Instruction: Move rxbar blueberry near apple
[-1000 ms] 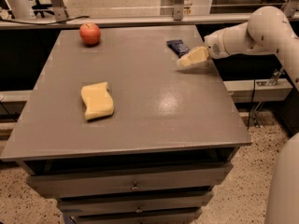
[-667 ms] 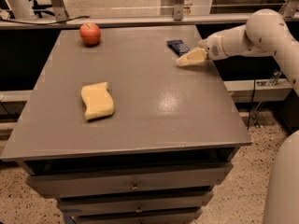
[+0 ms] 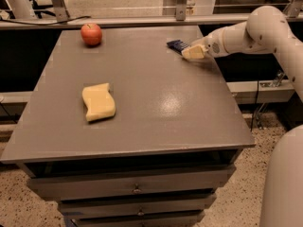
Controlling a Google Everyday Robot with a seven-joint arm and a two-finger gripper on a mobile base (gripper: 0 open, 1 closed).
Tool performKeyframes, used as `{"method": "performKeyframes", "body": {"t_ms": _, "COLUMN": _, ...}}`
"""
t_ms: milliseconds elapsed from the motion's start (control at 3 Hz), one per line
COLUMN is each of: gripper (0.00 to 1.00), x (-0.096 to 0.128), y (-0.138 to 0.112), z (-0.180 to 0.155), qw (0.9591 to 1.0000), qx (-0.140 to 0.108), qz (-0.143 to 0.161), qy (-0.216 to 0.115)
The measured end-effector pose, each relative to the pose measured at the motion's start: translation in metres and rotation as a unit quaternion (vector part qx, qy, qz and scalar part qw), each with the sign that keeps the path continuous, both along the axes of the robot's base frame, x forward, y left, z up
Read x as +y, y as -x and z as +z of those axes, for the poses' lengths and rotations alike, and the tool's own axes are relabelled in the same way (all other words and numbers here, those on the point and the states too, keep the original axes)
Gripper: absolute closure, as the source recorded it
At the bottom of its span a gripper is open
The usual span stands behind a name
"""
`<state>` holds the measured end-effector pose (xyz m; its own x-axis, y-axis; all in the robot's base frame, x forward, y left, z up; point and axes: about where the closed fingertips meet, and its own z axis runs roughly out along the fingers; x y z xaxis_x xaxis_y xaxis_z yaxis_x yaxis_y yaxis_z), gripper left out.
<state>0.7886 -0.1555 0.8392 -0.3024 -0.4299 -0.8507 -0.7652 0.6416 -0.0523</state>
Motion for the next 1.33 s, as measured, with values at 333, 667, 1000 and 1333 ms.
{"method": "performKeyframes", "body": {"t_ms": 333, "gripper": 0.89, "x": 0.006, "y": -0.002, "z": 0.000, "qw": 1.0000, "qx": 0.001, "qz": 0.005, "qy": -0.001}}
{"method": "performKeyframes", "body": {"t_ms": 667, "gripper": 1.00, "x": 0.020, "y": -0.005, "z": 0.005, "qw": 0.9999, "qx": -0.003, "qz": 0.015, "qy": -0.009}}
{"method": "performKeyframes", "body": {"t_ms": 1000, "gripper": 1.00, "x": 0.046, "y": -0.015, "z": 0.020, "qw": 0.9991, "qx": -0.018, "qz": 0.032, "qy": -0.021}}
{"method": "performKeyframes", "body": {"t_ms": 1333, "gripper": 1.00, "x": 0.086, "y": -0.024, "z": 0.042, "qw": 0.9968, "qx": -0.042, "qz": 0.056, "qy": -0.037}}
